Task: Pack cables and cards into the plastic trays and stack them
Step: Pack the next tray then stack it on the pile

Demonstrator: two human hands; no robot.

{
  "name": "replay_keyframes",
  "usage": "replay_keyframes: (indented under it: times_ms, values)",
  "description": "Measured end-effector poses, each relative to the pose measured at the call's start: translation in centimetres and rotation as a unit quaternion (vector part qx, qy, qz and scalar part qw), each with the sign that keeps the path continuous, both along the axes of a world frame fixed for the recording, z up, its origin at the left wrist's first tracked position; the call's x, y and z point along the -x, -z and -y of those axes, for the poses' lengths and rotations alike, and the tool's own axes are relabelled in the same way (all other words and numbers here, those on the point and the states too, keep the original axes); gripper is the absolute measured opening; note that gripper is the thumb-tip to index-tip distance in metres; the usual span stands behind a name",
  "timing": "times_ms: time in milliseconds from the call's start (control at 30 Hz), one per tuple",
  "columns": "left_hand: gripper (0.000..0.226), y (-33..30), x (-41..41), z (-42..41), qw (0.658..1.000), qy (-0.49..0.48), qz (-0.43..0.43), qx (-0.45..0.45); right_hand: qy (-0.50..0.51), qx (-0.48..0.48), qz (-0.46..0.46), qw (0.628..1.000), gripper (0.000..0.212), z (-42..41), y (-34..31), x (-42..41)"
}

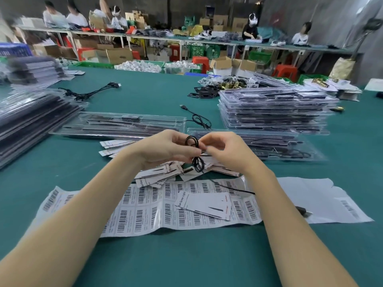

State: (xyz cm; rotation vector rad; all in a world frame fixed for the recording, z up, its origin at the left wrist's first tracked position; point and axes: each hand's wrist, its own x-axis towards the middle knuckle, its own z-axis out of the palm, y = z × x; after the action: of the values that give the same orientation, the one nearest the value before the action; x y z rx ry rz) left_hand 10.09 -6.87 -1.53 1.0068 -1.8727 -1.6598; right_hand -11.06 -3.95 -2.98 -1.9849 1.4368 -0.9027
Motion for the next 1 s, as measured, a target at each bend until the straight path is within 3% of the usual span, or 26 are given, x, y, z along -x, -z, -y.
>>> replay_keyframes:
  times_ms: [100,200,333,500,700,867,1000]
  values:
    - [0.018,0.1,0.9,-0.3,0.998,-0.043,-0.044,0.009,0.056,-0.019,0.098,0.993,0.031,-0.1,-0.7,0.6]
    - [0.014,-0.1,2.1,-1.0,0.994,-0.083,-0.075,0.019,0.04,-0.135,0.105,0.984,0.009,-0.4,-2.0,1.7]
    - [0.022,0.2,3.8,-1.4,0.977,-0.186,-0.101,0.035,-0.038,-0.233,0.096,0.967,0.03,-1.2,-2.5,2.2]
    - [0.014,0.9,3.7,-0.9,0.972,-0.179,-0.147,0.033,-0.025,-0.202,0.18,0.962,0.018,-1.2,-2.3,1.8]
    - [0.022,1.2,3.1,-0.5,0.984,-0.117,-0.103,0.09,0.009,-0.153,0.215,0.965,0.014,-1.1,-2.1,2.4]
    - [0.02,2.0,5.0,-1.2,0.961,-0.171,-0.214,0.048,0.038,-0.143,0.207,0.967,0.012,-1.1,-2.1,3.0]
    - [0.014,2.7,5.7,-1.4,0.944,-0.19,-0.268,0.027,0.047,-0.196,0.16,0.966,0.026,-1.2,-2.0,2.9]
